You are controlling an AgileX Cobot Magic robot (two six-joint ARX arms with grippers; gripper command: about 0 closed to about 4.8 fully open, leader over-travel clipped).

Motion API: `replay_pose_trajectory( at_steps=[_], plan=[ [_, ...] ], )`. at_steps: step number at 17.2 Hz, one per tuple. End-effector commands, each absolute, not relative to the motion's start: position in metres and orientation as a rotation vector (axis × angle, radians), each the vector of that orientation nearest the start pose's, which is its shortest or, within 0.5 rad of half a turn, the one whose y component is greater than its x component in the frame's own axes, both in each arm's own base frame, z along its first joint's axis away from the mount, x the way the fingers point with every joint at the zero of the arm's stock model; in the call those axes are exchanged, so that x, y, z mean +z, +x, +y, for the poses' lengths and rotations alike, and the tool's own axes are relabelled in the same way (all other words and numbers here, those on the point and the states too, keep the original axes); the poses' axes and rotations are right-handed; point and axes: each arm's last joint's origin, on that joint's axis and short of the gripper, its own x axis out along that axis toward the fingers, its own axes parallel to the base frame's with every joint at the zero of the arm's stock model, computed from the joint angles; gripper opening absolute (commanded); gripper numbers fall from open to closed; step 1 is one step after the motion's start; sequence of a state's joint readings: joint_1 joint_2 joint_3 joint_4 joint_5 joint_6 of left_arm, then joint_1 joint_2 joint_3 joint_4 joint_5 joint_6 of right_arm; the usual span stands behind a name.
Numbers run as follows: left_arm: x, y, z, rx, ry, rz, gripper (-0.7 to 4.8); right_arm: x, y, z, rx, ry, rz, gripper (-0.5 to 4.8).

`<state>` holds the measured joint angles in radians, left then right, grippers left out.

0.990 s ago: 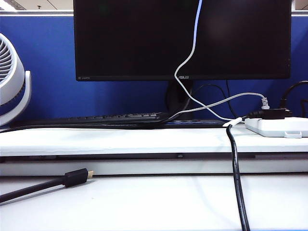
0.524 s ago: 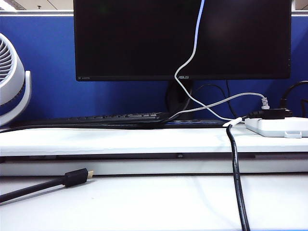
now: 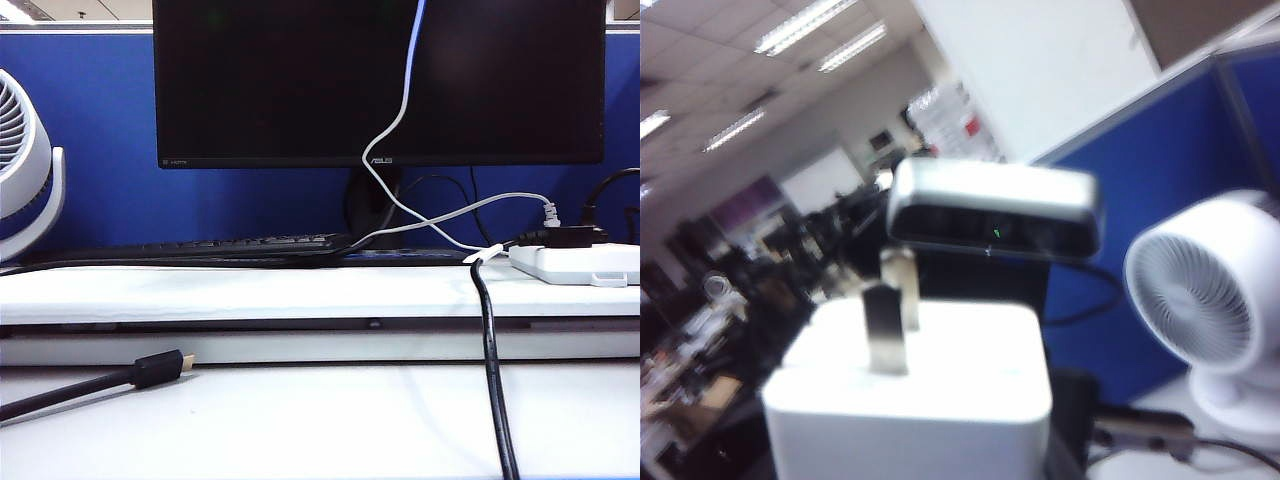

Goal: Pick up the Type-C charging cable and the charging base, insert one end of the Type-C charger into the corresponding slot on the base, and finally place the plugged-in charger back on the table.

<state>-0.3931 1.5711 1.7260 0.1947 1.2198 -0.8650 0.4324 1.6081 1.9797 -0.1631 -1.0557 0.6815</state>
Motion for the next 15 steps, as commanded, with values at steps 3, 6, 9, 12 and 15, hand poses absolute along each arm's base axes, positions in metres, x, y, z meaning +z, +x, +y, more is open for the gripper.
replay_pose_trajectory(
  at_steps=[3, 6, 9, 12, 15],
  plan=[
    [0.501, 0.287, -0.148, -1.575, -0.507, 0.246, 2.50, 0.524, 0.274, 0.160, 1.546, 0.474, 0.364, -0.06],
    [0.501, 0.287, -0.148, -1.582, -0.497, 0.245, 2.68, 0.525, 0.275, 0.160, 1.516, 0.479, 0.348, -0.06],
    [0.501, 0.289, -0.144, -1.580, -0.482, 0.238, 4.16, 0.525, 0.279, 0.153, 1.483, 0.481, 0.328, -0.06],
    [0.501, 0.292, -0.136, -1.560, -0.480, 0.234, 4.45, 0.526, 0.284, 0.140, 1.433, 0.487, 0.311, -0.06],
    [0.501, 0.292, -0.135, -1.558, -0.477, 0.230, 4.45, 0.526, 0.286, 0.136, 1.404, 0.493, 0.303, -0.06]
  ],
)
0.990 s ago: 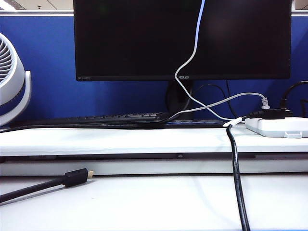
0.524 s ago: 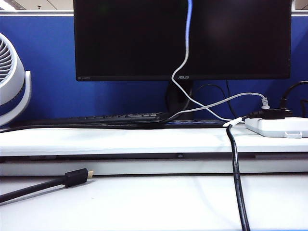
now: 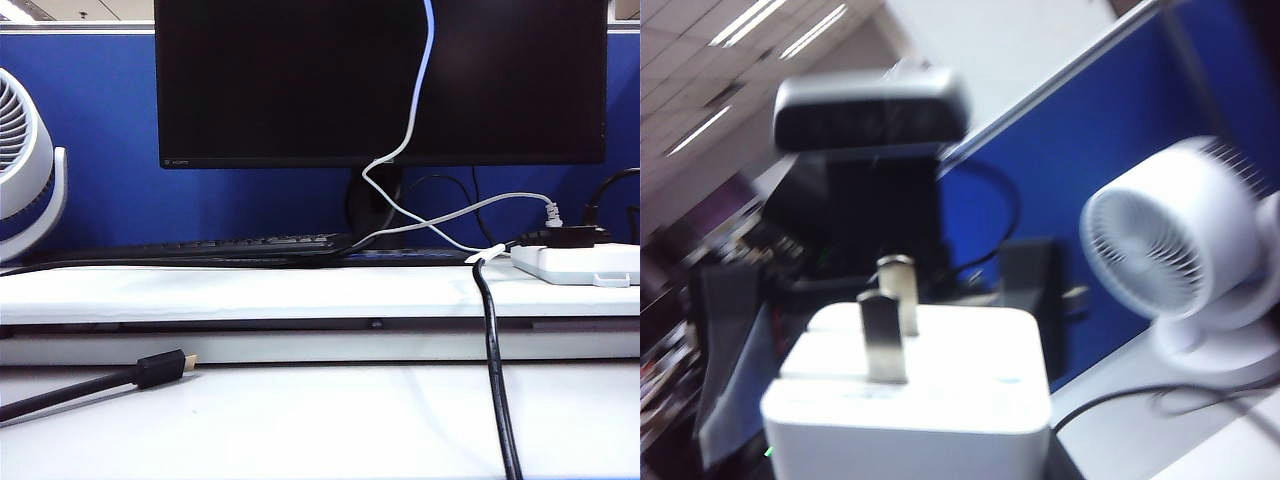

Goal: Pick up the Type-C charging cable and the charging base, insert one end of the Type-C charger into the corresponding slot on the base, and finally place the plugged-in charger back on the table.

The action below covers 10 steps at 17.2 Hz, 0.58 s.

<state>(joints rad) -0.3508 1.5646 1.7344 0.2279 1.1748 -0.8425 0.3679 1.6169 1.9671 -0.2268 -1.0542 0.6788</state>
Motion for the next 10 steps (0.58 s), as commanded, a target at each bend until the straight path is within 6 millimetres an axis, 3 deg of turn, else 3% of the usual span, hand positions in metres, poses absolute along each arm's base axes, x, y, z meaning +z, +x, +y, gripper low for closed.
replay_pose_trajectory(
  at_steps=[1, 5, 6, 8, 10],
  plan=[
    [0.501, 0.292, -0.135, -1.558, -0.474, 0.227, 4.45, 0.525, 0.288, 0.133, 1.382, 0.496, 0.301, -0.06],
    [0.501, 0.293, -0.135, -1.555, -0.348, 0.094, 4.30, 0.503, 0.296, 0.129, 1.130, 0.422, 0.368, -0.06],
    [0.501, 0.293, -0.135, -1.546, -0.288, 0.029, 4.25, 0.489, 0.300, 0.129, 1.010, 0.364, 0.426, -0.06],
    [0.502, 0.293, -0.135, -1.517, -0.254, -0.024, 4.17, 0.472, 0.308, 0.133, 0.938, 0.354, 0.532, -0.06],
    [0.503, 0.296, -0.130, -1.464, -0.240, -0.063, 3.70, 0.452, 0.318, 0.135, 0.851, 0.361, 0.655, -0.06]
  ],
)
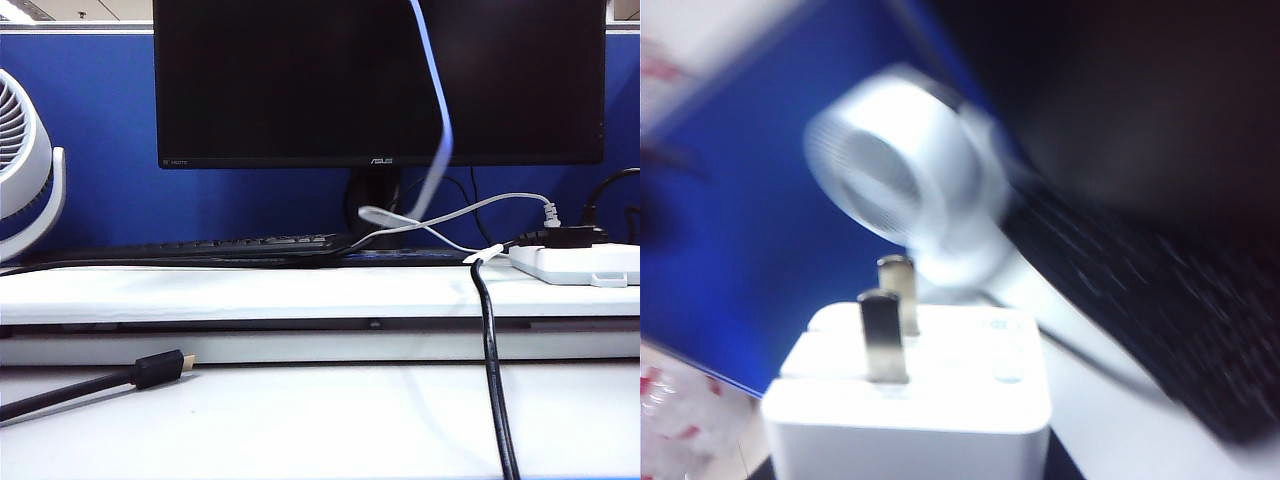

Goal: Pick up the Type-C charging cable and the charging base, insert one end of the Type-C charger into the corresponding slot on the base, and finally place the plugged-in charger back on the table.

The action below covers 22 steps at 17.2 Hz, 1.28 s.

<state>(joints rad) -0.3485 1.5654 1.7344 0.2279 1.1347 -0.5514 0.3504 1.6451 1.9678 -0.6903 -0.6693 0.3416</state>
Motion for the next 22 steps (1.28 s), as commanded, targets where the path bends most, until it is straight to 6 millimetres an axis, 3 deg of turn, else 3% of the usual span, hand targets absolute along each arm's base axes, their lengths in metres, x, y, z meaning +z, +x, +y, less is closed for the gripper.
replay_pose_trajectory(
  at_steps=[1, 6, 8, 11, 14, 16, 19, 22],
  plan=[
    [0.502, 0.302, -0.119, -1.396, -0.254, -0.069, 3.70, 0.435, 0.328, 0.140, 0.811, 0.346, 0.733, -0.06],
    [0.500, 0.318, -0.080, -1.164, -0.293, -0.080, 3.66, 0.381, 0.355, 0.178, 0.757, 0.315, 0.928, -0.06],
    [0.501, 0.318, -0.078, -1.156, -0.274, -0.096, 3.67, 0.341, 0.361, 0.212, 0.676, 0.274, 1.086, -0.06],
    [0.502, 0.318, -0.078, -1.153, -0.272, -0.105, 3.67, 0.294, 0.361, 0.245, 0.583, 0.170, 1.232, -0.06],
    [0.502, 0.318, -0.078, -1.154, -0.273, -0.104, 3.66, 0.259, 0.365, 0.259, 0.493, 0.107, 1.324, -0.06],
    [0.502, 0.318, -0.078, -1.153, -0.273, -0.104, 3.67, 0.246, 0.369, 0.260, 0.437, 0.072, 1.334, -0.06],
    [0.502, 0.318, -0.078, -1.153, -0.275, -0.100, 3.66, 0.244, 0.371, 0.260, 0.396, 0.035, 1.306, -0.06],
    [0.501, 0.318, -0.078, -1.152, -0.278, -0.092, 3.66, 0.245, 0.370, 0.262, 0.478, 0.039, 1.321, 0.68]
  ],
)
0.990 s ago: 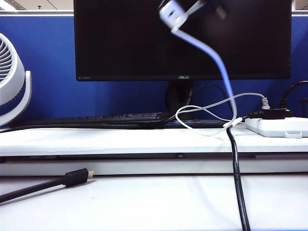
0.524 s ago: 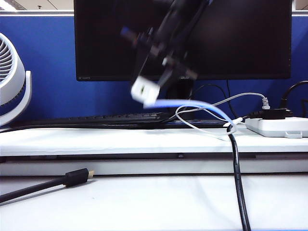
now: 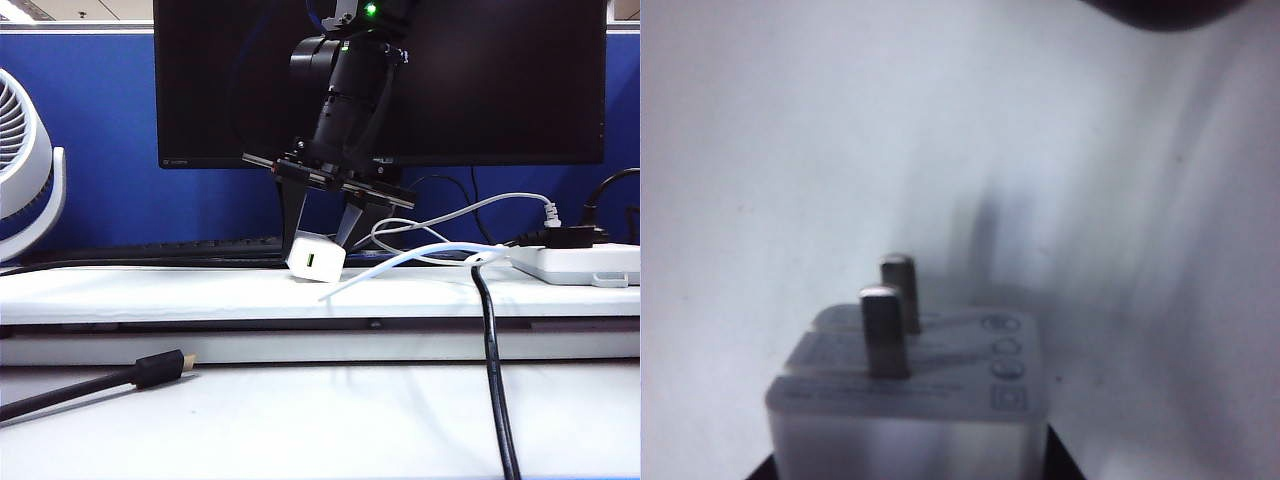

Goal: Pick up the Type-C charging cable and the charging base, insert one end of the Type-C charger into the corresponding slot on the base, and finally place the plugged-in charger back on the table.

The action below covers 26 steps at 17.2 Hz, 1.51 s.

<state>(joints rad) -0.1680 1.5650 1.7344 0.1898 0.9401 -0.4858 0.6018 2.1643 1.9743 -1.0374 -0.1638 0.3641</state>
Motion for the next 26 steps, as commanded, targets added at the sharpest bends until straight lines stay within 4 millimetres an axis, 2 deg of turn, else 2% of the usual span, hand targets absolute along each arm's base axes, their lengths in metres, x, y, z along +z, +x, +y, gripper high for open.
replay_pose_trajectory(
  at_steps=[1, 2, 3, 4, 6, 7, 8, 9, 13, 14, 15, 16, 17, 19, 20, 22, 23, 25, 26],
  plan=[
    [0.501, 0.318, -0.078, -1.152, -0.279, -0.089, 3.66, 0.246, 0.370, 0.262, 0.482, 0.034, 1.316, 0.68],
    [0.501, 0.318, -0.078, -1.152, -0.280, -0.088, 3.66, 0.247, 0.370, 0.261, 0.482, 0.033, 1.317, 0.72],
    [0.501, 0.318, -0.078, -1.152, -0.280, -0.088, 3.67, 0.247, 0.370, 0.261, 0.481, 0.032, 1.319, 1.23],
    [0.501, 0.318, -0.078, -1.152, -0.280, -0.088, 3.66, 0.247, 0.369, 0.261, 0.481, 0.028, 1.322, 2.08],
    [0.501, 0.318, -0.078, -1.155, -0.279, -0.086, 3.66, 0.247, 0.369, 0.260, 0.480, 0.027, 1.326, 2.11],
    [0.500, 0.318, -0.078, -1.155, -0.281, -0.082, 3.66, 0.249, 0.368, 0.259, 0.473, 0.023, 1.327, 2.34],
    [0.500, 0.318, -0.078, -1.154, -0.283, -0.078, 3.66, 0.252, 0.367, 0.258, 0.457, 0.009, 1.315, 2.97],
    [0.500, 0.318, -0.078, -1.154, -0.283, -0.078, 3.66, 0.255, 0.366, 0.257, 0.454, -0.008, 1.300, 3.30],
    [0.499, 0.319, -0.078, -1.154, -0.287, -0.066, 3.66, 0.280, 0.360, 0.250, 0.432, -0.028, 1.209, 3.29],
    [0.499, 0.318, -0.078, -1.154, -0.290, -0.059, 3.65, 0.299, 0.355, 0.246, 0.430, -0.022, 1.151, 3.26],
    [0.499, 0.317, -0.078, -1.165, -0.286, -0.056, 3.10, 0.315, 0.350, 0.241, 0.419, -0.020, 1.094, 2.74],
    [0.500, 0.315, -0.078, -1.201, -0.273, -0.051, 1.94, 0.335, 0.342, 0.235, 0.416, -0.030, 1.027, 1.17],
    [0.500, 0.314, -0.078, -1.226, -0.266, -0.044, 0.89, 0.353, 0.334, 0.229, 0.440, -0.061, 0.960, 0.08],
    [0.503, 0.308, -0.078, -1.276, -0.248, -0.037, 0.11, 0.398, 0.308, 0.209, 0.443, -0.107, 0.803, -0.07],
    [0.505, 0.304, -0.078, -1.296, -0.239, -0.037, -0.06, 0.421, 0.293, 0.198, 0.436, -0.102, 0.727, -0.07],
    [0.512, 0.290, -0.076, -1.328, -0.234, -0.026, -0.06, 0.478, 0.246, 0.165, 0.457, -0.029, 0.517, -0.07],
    [0.522, 0.271, -0.073, -1.350, -0.221, -0.030, -0.06, 0.515, 0.205, 0.138, 0.494, 0.007, 0.338, -0.07],
    [0.536, 0.237, -0.068, -1.374, -0.207, -0.027, -0.06, 0.549, 0.147, 0.098, 0.515, -0.015, 0.133, -0.07],
    [0.542, 0.215, -0.064, -1.354, -0.201, -0.022, -0.06, 0.557, 0.125, 0.083, 0.517, -0.038, 0.076, -0.07]
  ],
)
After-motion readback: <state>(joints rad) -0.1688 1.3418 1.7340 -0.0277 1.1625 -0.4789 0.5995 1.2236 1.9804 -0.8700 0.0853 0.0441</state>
